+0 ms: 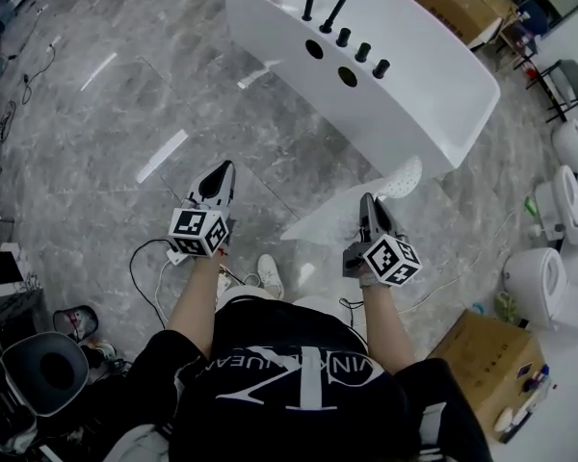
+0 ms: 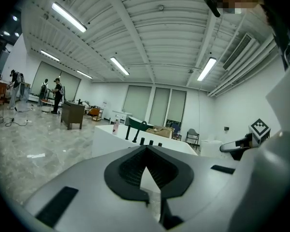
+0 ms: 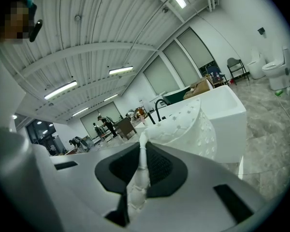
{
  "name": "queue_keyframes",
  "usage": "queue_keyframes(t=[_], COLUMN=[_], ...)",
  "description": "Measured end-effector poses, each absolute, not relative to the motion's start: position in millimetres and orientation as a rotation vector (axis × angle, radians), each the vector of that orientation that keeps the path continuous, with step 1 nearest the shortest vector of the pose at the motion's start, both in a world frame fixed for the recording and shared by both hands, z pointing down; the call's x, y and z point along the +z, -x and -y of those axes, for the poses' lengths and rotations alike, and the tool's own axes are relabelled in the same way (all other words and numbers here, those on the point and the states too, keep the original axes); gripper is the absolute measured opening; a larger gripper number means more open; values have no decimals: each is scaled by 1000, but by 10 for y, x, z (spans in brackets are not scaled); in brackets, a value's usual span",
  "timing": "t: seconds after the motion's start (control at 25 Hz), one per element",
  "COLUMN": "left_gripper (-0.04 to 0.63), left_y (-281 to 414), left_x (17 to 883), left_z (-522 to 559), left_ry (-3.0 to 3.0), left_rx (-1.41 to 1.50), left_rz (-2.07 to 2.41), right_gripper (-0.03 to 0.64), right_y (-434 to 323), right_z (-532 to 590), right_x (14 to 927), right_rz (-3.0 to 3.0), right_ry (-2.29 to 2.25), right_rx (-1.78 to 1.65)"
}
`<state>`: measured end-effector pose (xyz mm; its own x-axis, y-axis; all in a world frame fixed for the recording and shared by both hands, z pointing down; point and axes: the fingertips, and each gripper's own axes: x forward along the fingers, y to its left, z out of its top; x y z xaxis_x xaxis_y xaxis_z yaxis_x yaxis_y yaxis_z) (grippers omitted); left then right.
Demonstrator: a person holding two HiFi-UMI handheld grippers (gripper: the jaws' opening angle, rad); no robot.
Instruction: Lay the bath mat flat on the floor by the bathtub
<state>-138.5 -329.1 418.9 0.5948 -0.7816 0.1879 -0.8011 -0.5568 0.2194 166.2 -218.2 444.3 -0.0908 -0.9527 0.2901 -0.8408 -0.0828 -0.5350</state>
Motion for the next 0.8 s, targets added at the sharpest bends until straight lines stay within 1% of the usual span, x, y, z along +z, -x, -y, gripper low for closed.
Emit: queue_keyframes(t=[0.52,0.8], left_gripper=[14,14], left_y=[1629,1659], left_x=[4365,4494], left_z=[4234,4943], left_ry=[-2584,-2599], left_rx=[176,202], left_rz=[1236,1202], right_gripper=[43,43], right_y=[-1396,-1297], right_z=[3471,4131], right_x=[4561,4839], right_rz=[-1972,-1945], right_ry=[1968,1989], right_rx=[-903,-957])
